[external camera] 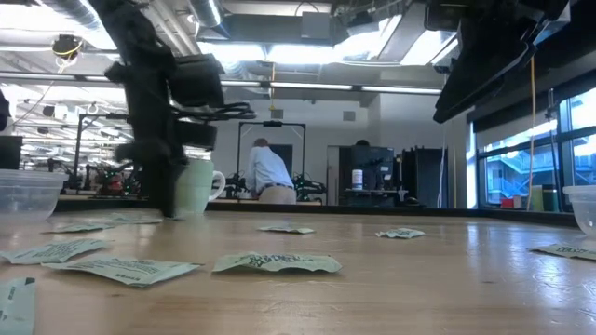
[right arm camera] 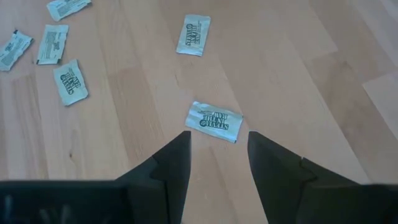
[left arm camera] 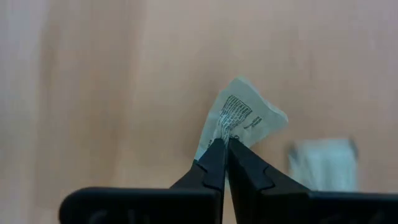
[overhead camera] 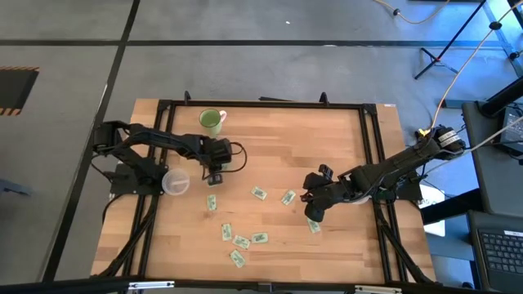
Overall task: Pick and place items into bin
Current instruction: Put the white stevia packet into the left transparent bin
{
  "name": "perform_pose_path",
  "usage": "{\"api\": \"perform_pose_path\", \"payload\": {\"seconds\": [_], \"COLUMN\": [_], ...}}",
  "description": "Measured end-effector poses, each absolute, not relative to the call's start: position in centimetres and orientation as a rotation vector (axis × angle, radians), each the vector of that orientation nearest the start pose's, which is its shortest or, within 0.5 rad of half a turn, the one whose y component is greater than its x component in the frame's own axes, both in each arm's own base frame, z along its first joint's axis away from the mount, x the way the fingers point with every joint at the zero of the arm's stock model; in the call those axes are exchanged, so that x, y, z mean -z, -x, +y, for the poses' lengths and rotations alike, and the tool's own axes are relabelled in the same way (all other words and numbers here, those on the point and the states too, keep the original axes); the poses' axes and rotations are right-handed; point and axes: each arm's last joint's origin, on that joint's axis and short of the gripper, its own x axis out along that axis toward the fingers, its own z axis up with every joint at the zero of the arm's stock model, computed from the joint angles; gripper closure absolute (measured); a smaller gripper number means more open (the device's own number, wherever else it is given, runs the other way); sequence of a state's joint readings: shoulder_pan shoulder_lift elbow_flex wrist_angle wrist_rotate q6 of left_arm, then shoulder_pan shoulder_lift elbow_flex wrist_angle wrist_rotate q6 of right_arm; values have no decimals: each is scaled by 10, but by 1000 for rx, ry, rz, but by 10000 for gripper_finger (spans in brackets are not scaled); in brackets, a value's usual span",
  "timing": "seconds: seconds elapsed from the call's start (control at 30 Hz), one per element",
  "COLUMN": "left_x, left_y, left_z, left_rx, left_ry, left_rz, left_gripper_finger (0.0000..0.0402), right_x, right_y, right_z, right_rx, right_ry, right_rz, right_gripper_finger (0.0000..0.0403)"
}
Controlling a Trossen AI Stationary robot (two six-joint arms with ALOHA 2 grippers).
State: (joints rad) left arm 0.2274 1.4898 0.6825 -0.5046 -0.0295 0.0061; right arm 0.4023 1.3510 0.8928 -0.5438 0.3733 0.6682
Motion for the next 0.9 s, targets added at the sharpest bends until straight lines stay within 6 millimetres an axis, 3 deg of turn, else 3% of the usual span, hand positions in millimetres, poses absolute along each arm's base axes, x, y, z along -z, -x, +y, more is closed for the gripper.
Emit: {"api": "perform_pose_path", "payload": {"seconds": [0.23,0.43,0.67,0.9], "left_x": [-176,-204,-219,-220], "left_y": [-212,-185,-153,-132], "left_z": [38,21,3,-13], "left_rx": [-226,-264,-311,-413], "left_ry": [193,312,424,544], "left_rz": [1204,1165,1210,1320], "left_gripper_finger": [397,398,398,398], "right_x": [-227,-227,-227,-227], "right_y": [-243,-243,-246,-248], "right_z": [92,92,81,75], "right_rx": [258,257,362,379], "right_ry": [-200,-199,-221,-218], "right_rz": [886,885,849,854], "right_gripper_finger": [242,242,242,242]}}
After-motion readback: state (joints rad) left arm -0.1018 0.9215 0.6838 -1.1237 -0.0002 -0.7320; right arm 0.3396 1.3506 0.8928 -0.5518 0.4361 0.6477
